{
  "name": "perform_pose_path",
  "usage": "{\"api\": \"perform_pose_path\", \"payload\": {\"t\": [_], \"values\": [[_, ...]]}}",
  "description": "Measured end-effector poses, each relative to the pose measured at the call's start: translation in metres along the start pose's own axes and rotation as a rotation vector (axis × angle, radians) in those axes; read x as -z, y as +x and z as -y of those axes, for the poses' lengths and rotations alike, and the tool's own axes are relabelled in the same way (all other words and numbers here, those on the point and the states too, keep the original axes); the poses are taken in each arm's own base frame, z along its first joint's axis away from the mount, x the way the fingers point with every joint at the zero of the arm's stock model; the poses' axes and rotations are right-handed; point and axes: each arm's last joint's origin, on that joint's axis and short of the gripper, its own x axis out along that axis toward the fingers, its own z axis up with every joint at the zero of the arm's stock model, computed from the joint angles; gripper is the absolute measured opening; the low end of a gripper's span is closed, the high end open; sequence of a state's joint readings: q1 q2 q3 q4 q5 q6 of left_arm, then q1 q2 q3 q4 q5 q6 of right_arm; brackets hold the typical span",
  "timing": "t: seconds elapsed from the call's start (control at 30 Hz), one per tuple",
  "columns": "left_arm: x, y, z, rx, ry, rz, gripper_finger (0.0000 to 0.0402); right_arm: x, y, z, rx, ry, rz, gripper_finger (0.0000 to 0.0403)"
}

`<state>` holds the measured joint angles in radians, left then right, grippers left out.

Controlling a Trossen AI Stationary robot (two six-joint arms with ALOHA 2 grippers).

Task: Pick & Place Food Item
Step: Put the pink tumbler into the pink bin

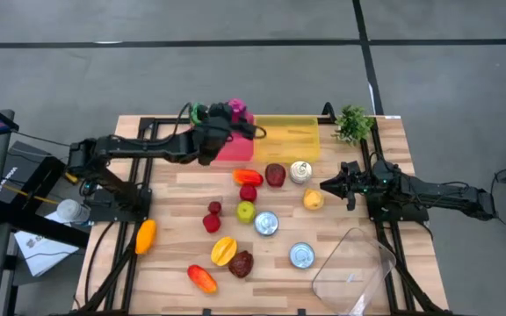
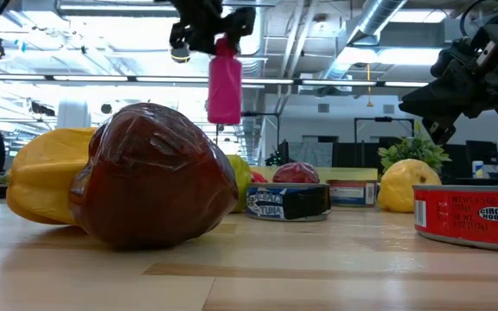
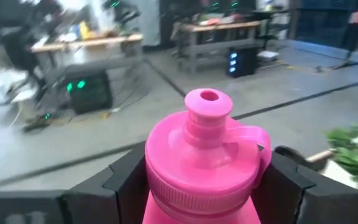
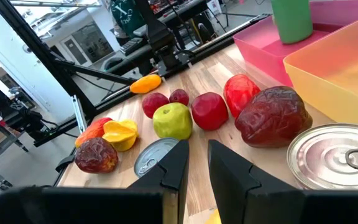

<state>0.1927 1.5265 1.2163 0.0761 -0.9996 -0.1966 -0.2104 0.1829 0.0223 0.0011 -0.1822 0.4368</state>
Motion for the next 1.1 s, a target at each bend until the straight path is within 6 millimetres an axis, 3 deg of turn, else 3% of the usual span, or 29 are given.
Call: {"api": "perform_pose_path", "payload": {"t": [0.23,0.57,0.97,1.1], "values": [[0.019,0.02,0.005,-0.037,0.033,-0.033,0.0218,0.0,0.0,0.0,0.0,0.0,0.0,0.0058],[0.067,0.057,0.017,-0.148,0.14,-0.084,0.0218,0.0,0.0,0.0,0.0,0.009,-0.001,0.0058],[0.064,0.074,0.009,-0.15,0.014,-0.049,0.0218,0.0,0.0,0.0,0.0,0.009,-0.001,0.0058],[0.073,0.071,0.002,-0.109,-0.095,0.005,0.0218,0.0,0.0,0.0,-0.001,0.009,-0.001,0.0058]]}}
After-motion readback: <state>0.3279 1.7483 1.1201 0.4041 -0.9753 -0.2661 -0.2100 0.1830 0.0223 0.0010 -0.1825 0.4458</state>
